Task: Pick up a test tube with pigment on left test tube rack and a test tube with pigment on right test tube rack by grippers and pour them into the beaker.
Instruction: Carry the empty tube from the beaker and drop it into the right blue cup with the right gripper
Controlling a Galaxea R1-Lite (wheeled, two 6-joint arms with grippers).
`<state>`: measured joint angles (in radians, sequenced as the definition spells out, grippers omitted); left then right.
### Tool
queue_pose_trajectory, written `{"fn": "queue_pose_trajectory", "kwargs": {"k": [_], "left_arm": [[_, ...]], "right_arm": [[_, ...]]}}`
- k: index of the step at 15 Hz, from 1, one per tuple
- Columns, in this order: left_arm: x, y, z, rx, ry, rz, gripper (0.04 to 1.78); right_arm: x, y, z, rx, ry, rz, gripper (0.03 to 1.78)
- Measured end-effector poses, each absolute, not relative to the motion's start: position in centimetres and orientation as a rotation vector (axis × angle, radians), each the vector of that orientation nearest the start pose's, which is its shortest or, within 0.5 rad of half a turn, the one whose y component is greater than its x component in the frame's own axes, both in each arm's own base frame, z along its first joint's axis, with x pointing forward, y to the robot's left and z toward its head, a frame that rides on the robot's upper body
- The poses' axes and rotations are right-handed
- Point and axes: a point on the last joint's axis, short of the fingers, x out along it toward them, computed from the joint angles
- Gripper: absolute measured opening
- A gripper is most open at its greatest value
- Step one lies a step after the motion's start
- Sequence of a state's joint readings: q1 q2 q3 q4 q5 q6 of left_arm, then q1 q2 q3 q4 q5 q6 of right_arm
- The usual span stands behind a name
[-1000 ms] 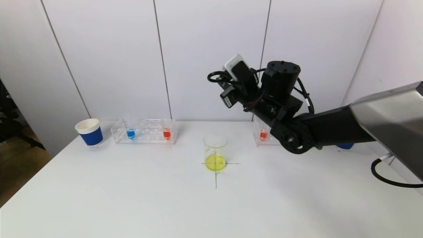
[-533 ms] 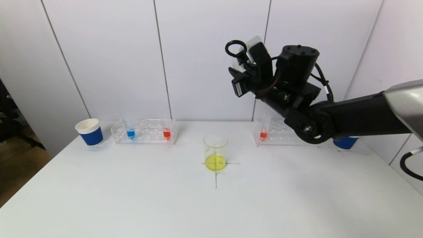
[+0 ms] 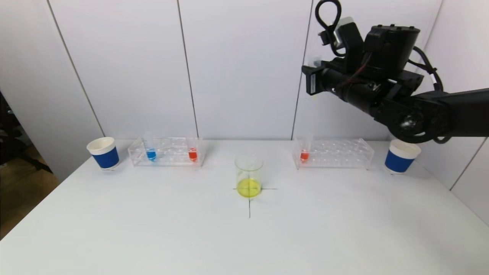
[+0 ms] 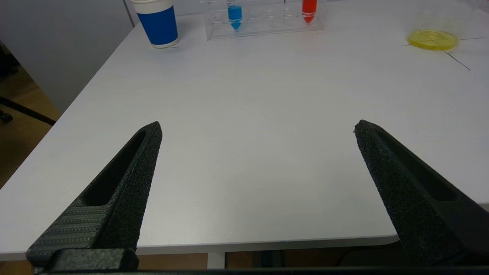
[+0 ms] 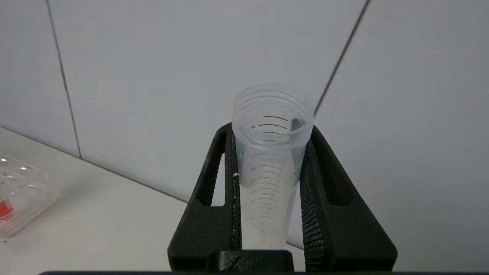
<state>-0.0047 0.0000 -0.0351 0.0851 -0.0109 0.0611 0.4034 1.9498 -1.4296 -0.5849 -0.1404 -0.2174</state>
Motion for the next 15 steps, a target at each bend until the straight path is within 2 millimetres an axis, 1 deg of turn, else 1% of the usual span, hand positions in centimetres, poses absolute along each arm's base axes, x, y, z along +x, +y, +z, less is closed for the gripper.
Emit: {"fn": "queue_pose_trajectory", "kwargs": {"k": [4,8,12,15], "left_arm": [[-2.6,0.0,7.6,0.06,0.05,-0.017,1.76],[-2.6,0.0,7.6,0.061,0.05,-0.018,1.76],[-2.6,0.0,7.6,0.061,0.05,-0.017,1.76],[-2.6,0.0,7.6,0.06,0.05,-0.017,1.76]], "right_arm": [[37.4,10.7,27.5,-0.147,-0.037,0.144,0.5],[37.6,5.8,27.8,-0.13,0.01,0.023,0.5],[37.8,1.9,27.6,-0.075,0.048,-0.076,0.5],[38.3,-0.7,27.1,-0.043,0.062,-0.14,0.5]]}}
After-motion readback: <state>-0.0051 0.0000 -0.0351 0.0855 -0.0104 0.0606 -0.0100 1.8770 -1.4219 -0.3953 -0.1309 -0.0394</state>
